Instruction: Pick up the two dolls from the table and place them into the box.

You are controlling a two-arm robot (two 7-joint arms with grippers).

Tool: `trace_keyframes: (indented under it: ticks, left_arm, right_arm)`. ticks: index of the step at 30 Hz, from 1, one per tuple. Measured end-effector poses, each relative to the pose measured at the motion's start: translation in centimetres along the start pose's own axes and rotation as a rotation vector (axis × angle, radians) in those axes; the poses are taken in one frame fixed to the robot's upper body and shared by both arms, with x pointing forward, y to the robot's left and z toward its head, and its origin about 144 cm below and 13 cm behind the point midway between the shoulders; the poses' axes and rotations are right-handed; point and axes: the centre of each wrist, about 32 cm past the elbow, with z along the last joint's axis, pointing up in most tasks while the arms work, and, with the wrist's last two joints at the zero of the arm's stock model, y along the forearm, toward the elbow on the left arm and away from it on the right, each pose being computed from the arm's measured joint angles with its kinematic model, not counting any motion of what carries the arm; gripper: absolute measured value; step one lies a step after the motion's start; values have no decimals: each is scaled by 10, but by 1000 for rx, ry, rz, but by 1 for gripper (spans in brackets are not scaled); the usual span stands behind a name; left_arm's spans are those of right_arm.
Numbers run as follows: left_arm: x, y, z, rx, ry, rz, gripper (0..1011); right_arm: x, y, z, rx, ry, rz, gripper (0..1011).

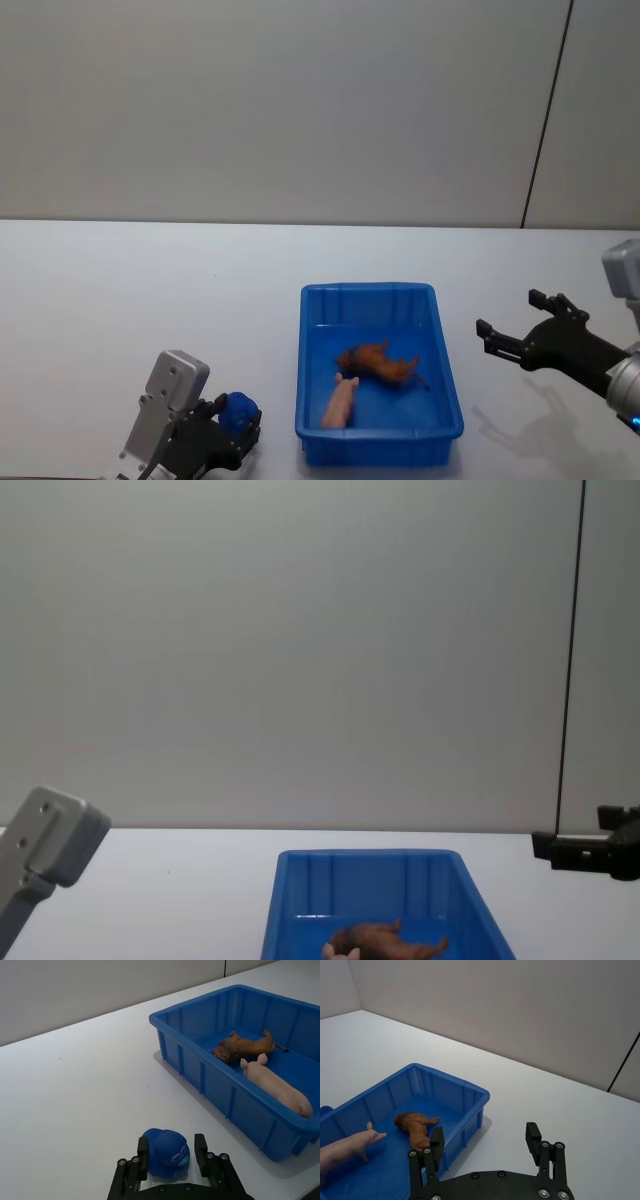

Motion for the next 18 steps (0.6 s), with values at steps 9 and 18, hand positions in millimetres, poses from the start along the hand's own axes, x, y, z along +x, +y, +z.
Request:
trace_keyframes:
  ticks: [9, 18]
  left_arm:
    - [2, -2, 2, 15, -5, -7, 314]
    - [5, -1, 12, 3, -31, -7, 255]
  right_arm:
    - [0, 0, 0, 0, 0, 0, 1001]
    - [0, 0, 0, 0, 0, 0, 1001]
